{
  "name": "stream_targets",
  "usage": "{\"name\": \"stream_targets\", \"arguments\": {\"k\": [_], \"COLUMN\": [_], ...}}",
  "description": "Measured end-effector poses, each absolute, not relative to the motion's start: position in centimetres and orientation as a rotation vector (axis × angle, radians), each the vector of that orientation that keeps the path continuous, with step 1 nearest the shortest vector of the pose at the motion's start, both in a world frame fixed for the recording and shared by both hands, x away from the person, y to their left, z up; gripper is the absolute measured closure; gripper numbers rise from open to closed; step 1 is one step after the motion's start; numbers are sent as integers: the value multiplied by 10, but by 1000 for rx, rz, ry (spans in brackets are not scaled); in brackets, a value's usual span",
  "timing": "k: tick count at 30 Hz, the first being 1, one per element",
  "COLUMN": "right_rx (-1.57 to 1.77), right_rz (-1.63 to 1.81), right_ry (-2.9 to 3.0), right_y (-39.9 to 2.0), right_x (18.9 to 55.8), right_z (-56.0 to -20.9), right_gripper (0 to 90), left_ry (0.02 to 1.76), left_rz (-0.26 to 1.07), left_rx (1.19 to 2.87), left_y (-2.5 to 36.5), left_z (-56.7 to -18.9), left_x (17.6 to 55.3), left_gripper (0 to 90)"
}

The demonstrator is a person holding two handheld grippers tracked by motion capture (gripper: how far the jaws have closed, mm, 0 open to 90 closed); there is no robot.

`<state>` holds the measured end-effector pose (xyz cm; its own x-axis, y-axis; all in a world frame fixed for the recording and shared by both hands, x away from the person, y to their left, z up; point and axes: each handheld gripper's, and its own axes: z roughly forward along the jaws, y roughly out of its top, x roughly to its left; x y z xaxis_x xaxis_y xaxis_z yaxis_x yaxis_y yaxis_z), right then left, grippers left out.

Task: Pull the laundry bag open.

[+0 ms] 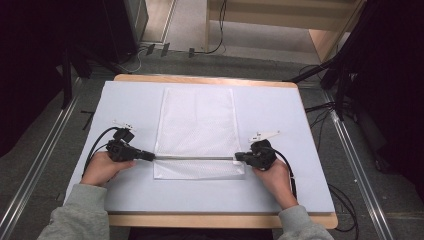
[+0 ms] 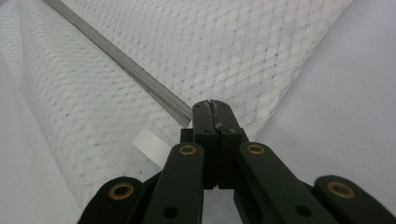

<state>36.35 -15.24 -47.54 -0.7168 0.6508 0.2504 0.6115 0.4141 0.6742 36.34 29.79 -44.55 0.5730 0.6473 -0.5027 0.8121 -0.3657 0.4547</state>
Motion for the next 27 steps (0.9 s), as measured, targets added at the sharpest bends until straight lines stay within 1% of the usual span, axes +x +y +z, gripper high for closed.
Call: {"name": "stream_targets", "arguments": {"k": [2, 3, 7, 10, 12, 14, 15, 18, 21, 27], "right_rx": [1171, 1177, 1205, 1215, 1210, 1200, 1200, 1194, 1199, 1213], "right_rz": [1202, 1200, 1217, 1229, 1225, 1222, 1222, 1225, 1229, 1239], "right_ry": [2600, 2600, 2628, 2630, 2615, 2590, 2575, 2544, 2523, 2486], "right_y": [-152, -152, -152, -152, -153, -154, -154, -157, -159, -166], "right_x": [364, 364, 365, 365, 365, 365, 364, 365, 366, 368], "right_z": [-475, -475, -473, -472, -470, -468, -468, -466, -466, -464], "right_gripper": [900, 899, 822, 771, 724, 684, 656, 594, 549, 504], "left_ry": [1161, 1160, 1139, 1105, 1100, 1101, 1108, 1125, 1144, 1176], "left_rz": [-304, -286, -282, -227, -174, -123, -103, -68, -43, 1], "left_rx": [2112, 2118, 2086, 2080, 2084, 2075, 2063, 2042, 2035, 2022], "left_y": [298, 298, 300, 301, 301, 304, 305, 310, 312, 316], "left_z": [-446, -446, -443, -439, -438, -436, -435, -436, -437, -438], "left_x": [363, 363, 364, 364, 363, 362, 362, 364, 366, 367], "left_gripper": [871, 852, 758, 708, 649, 612, 575, 504, 463, 416]}}
